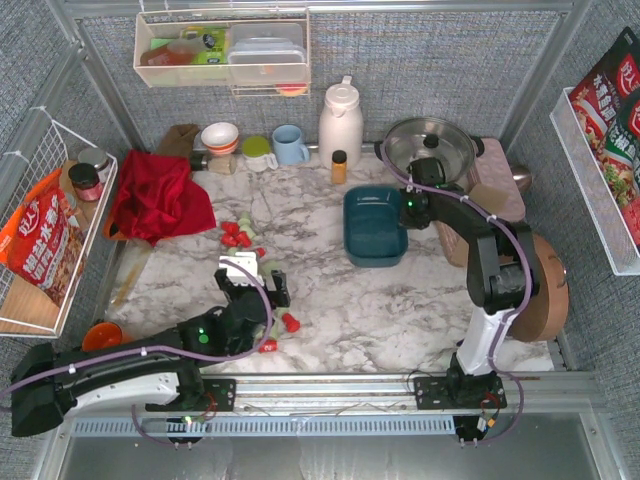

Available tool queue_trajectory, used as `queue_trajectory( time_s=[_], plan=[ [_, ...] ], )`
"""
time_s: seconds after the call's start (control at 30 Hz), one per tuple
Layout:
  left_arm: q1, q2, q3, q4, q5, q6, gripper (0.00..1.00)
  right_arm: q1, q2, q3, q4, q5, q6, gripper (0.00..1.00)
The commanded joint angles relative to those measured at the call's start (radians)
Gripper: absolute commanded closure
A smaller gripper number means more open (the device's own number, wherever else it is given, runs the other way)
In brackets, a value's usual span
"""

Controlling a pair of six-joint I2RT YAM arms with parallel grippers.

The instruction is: Mix the coffee capsules in the storage basket

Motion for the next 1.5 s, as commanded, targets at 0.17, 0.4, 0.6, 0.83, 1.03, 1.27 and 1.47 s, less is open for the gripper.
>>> queue_trajectory(
  time_s=[0.17,0.4,0.6,0.83,1.03,1.27,1.47],
  plan=[
    [0.01,0.063,0.009,0.046,0.005,-0.014,0.01,-0.01,0.001,-0.028,0.056,0.043,-0.015,0.58],
    [0.04,0.118,0.061,-0.082,0.083,-0.106,0.01,0.026,-0.228,-0.117,0.052,0.254,0.004,0.41],
    [0.054,0.156,0.101,-0.21,0.28,-0.162,0.01,0.176,-0.487,-0.244,0.102,0.385,-0.008,0.41],
    [0.064,0.161,0.132,-0.378,0.44,-0.229,0.03,0.297,-0.666,-0.443,0.16,0.354,0.011,0.41],
    [0.165,0.136,0.1,-0.386,0.586,-0.202,0.21,0.301,-0.682,-0.447,0.173,0.304,0.023,0.41],
    [0.192,0.159,0.123,-0.324,0.788,-0.165,0.29,0.302,-0.663,-0.449,0.176,0.288,0.024,0.41],
    [0.192,0.291,0.216,-0.482,0.833,-0.192,0.39,0.301,-0.659,-0.444,0.173,0.28,0.022,0.41]
  ],
)
